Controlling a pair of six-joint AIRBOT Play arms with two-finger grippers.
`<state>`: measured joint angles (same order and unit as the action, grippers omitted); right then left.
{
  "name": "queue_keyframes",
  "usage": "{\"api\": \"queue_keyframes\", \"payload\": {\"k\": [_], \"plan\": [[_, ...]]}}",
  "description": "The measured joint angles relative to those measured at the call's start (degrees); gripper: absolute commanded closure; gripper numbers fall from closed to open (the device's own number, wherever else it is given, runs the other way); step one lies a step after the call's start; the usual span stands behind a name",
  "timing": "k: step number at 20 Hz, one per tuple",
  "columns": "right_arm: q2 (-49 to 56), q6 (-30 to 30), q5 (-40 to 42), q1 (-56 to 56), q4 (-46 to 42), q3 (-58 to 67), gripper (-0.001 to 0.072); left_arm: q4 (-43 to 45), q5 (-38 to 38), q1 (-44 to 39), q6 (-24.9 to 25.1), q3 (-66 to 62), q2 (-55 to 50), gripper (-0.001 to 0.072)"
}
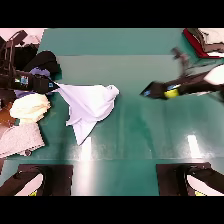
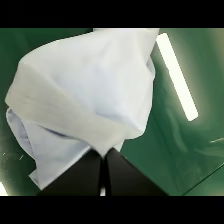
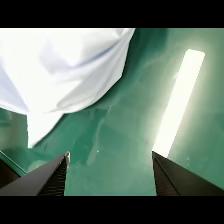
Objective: Fold the shirts.
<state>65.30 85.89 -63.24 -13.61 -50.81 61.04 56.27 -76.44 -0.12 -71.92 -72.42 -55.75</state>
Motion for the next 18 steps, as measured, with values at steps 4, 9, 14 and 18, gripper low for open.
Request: {"api": "queue_keyframes", "payload": {"k": [4,9,14,18], "plan": [[9.29,0.17,13.05,-8.70,5.46,-3.93,0.0160,-0.07,-0.85,-0.02,-0.26,-0.98,0.39,0.0685],[20.04,0.22,22.82,-12.24,10.49,-0.66,0.0161,-0.20,-1.27,0.00,-1.29,-1.27,0.52,0.0685],[28.89,0.42,24.04,-13.03,11.85,6.40,0.0274,-0.20,-1.55,0.00,-1.68,-1.31,0.52,0.0685],[33.16,0.55,23.08,-13.11,11.87,10.58,0.0693,-0.20,-1.57,0.02,-1.73,-1.31,0.52,0.0685]]}}
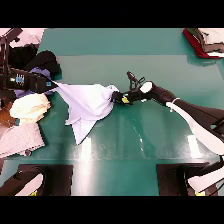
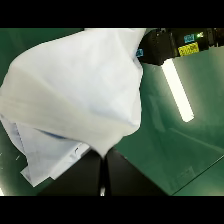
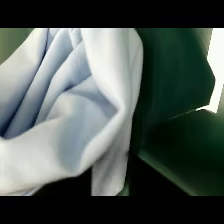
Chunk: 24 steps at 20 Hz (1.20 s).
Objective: Fold the shirts.
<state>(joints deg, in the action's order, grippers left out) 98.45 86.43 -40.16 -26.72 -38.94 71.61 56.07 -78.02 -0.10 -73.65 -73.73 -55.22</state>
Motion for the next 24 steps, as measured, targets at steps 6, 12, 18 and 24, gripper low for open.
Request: {"api": "queue_keyframes", "payload": {"k": [6,12,18,24], "plan": [[-2.47,-2.21,0.37,0.42,-3.39,1.66,0.0696,0.00,0.26,-0.02,-0.74,-0.24,0.00,0.0686],[-23.08,-2.91,-1.68,4.85,-13.90,2.75,0.0696,0.04,3.76,0.00,-1.27,-14.12,0.00,0.0686],[-46.14,-2.93,-12.50,12.92,-18.51,15.34,0.0697,-1.16,5.29,-0.02,-1.51,-40.35,0.11,0.0686],[-50.40,1.05,-25.68,22.47,-19.50,30.36,0.0696,-11.10,4.87,-0.02,-2.60,-47.32,0.17,0.0686]]}}
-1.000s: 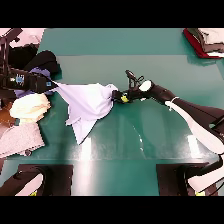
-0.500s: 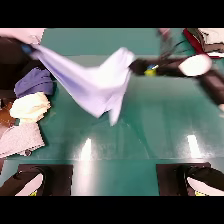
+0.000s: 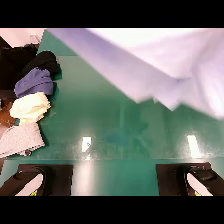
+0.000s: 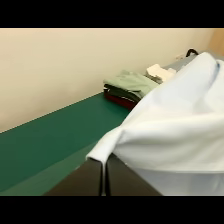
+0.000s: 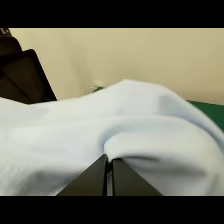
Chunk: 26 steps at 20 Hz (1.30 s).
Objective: Fold the shirts.
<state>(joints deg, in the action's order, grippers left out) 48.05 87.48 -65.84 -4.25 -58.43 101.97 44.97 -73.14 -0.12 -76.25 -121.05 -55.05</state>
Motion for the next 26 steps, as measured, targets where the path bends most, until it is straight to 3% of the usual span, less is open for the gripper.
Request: {"api": "queue_keyframes", "payload": {"k": [4,8,11,14,15,16,17,23,25,26], "plan": [[7.93,4.79,-14.19,2.38,-0.02,4.39,0.0695,-1.27,-3.41,0.00,-0.33,7.96,-0.07,0.0685],[17.33,6.36,-23.74,-0.92,0.04,-2.05,0.0694,4.52,-7.82,0.02,-0.42,24.06,-0.37,0.0685],[24.09,4.70,-22.27,-5.95,0.20,-11.56,0.0693,9.84,-8.35,0.04,-0.42,39.28,-0.48,0.0685],[30.25,2.16,-13.75,-10.23,0.20,-19.19,0.0674,14.03,-3.19,0.00,-0.33,53.20,-0.48,0.0685],[32.09,1.64,-10.38,-11.37,0.26,-20.79,0.0474,15.02,-0.68,0.04,-0.22,56.61,-0.50,0.0685],[33.62,1.18,-7.58,-12.00,0.33,-21.62,0.0222,15.56,1.27,0.04,-0.20,59.04,-0.48,0.0685],[35.08,0.76,-5.22,-12.35,0.28,-21.81,0.0200,16.09,2.97,0.00,-0.20,60.78,-0.48,0.0685],[35.78,-1.97,-4.83,-7.34,-0.68,-17.79,0.0207,17.38,7.21,0.04,-0.24,64.89,-0.48,0.0685],[34.07,-2.47,-5.53,-3.45,-2.78,-18.40,0.0283,17.51,7.58,0.02,-0.24,65.24,-0.48,0.0685],[33.33,-2.64,-5.79,-1.11,-3.48,-19.34,0.0283,17.53,7.63,0.02,-0.24,65.33,-0.48,0.0685]]}}
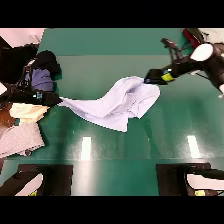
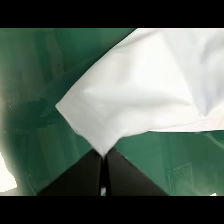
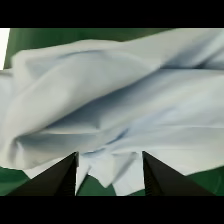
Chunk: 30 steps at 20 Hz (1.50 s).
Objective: Fold the shirts.
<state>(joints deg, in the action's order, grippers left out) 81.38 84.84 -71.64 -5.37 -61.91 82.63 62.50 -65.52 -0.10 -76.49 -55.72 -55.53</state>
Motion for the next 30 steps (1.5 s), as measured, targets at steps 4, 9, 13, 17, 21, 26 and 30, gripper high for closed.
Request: {"api": "queue_keyframes", "payload": {"k": [4,9,13,17,21,26,30], "plan": [[-0.85,-0.46,1.64,9.20,-1.42,-5.81,0.0279,0.07,0.31,0.00,-0.04,0.20,0.00,0.0685],[4.68,-6.08,2.99,16.17,5.31,-8.39,0.0272,0.09,0.42,0.00,-0.09,0.24,0.00,0.0685],[11.47,-8.39,1.36,16.83,9.05,-5.05,0.0272,0.09,0.44,0.00,-0.13,0.24,0.00,0.0685],[16.50,-9.14,-0.61,15.04,10.08,-1.46,0.0276,0.09,0.46,0.00,-0.20,0.24,0.00,0.0685],[18.45,-9.40,-1.99,13.55,7.63,-0.07,0.0510,0.09,0.44,0.00,-0.28,0.24,0.00,0.0685],[17.29,-9.49,-3.34,13.03,5.44,0.39,0.0694,0.13,0.42,0.00,-0.31,0.11,0.00,0.0685],[9.92,-9.53,-1.77,12.96,5.09,1.97,0.0694,0.61,0.85,0.00,-1.36,-5.70,-0.02,0.0685]]}}
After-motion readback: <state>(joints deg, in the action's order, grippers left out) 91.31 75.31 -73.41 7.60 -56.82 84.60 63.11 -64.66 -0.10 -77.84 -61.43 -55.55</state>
